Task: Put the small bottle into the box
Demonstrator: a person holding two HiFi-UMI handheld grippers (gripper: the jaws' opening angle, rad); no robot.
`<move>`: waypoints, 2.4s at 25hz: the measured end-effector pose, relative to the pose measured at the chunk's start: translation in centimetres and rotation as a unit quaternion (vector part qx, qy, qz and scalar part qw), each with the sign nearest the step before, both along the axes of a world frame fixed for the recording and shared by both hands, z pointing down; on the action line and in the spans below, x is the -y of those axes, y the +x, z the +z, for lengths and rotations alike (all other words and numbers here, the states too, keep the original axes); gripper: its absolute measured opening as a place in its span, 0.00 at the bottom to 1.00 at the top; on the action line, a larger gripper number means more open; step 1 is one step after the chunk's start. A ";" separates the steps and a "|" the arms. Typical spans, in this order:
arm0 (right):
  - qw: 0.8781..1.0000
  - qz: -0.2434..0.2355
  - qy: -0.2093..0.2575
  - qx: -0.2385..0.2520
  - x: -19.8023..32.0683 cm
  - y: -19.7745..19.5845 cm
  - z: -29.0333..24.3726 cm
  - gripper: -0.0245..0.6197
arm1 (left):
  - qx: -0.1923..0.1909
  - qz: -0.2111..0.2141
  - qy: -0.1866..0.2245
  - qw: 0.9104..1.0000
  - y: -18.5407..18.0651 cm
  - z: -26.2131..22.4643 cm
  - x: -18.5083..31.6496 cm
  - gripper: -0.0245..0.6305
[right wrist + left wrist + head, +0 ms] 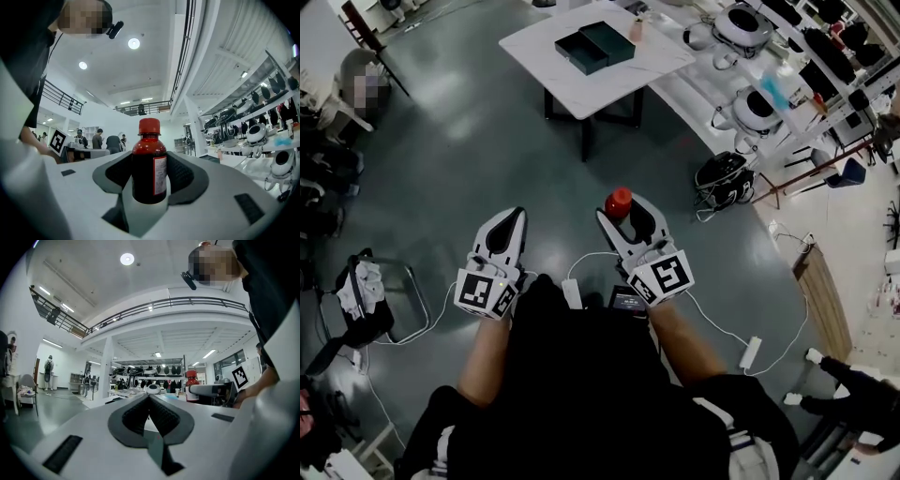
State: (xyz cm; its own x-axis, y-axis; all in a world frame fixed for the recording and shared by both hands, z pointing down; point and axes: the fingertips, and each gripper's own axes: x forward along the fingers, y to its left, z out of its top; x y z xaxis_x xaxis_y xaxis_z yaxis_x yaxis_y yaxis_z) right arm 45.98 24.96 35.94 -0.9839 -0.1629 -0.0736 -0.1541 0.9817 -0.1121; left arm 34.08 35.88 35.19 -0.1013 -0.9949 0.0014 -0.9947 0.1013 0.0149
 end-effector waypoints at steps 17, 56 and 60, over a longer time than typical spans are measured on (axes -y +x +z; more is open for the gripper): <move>0.999 0.039 -0.022 -0.028 3.5 -10.5 2.4 0.40 | -0.021 0.025 -0.003 0.999 -11.1 2.8 5.8 0.06; 0.998 0.061 -0.030 0.006 30.1 -37.4 1.8 0.40 | -0.027 0.095 -0.016 0.995 -39.0 2.3 34.9 0.06; 0.998 0.061 -0.022 0.010 34.3 -39.4 1.3 0.40 | -0.029 0.098 -0.011 0.995 -41.2 1.9 39.3 0.06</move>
State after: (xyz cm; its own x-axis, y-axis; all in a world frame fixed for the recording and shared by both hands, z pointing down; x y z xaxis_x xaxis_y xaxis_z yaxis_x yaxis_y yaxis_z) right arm 6.58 -9.36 37.26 -0.9551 -0.2841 -0.0835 -0.2688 0.9501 -0.1583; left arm -7.09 -3.46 37.05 0.0951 -0.9952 0.0235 -0.9930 -0.0932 0.0725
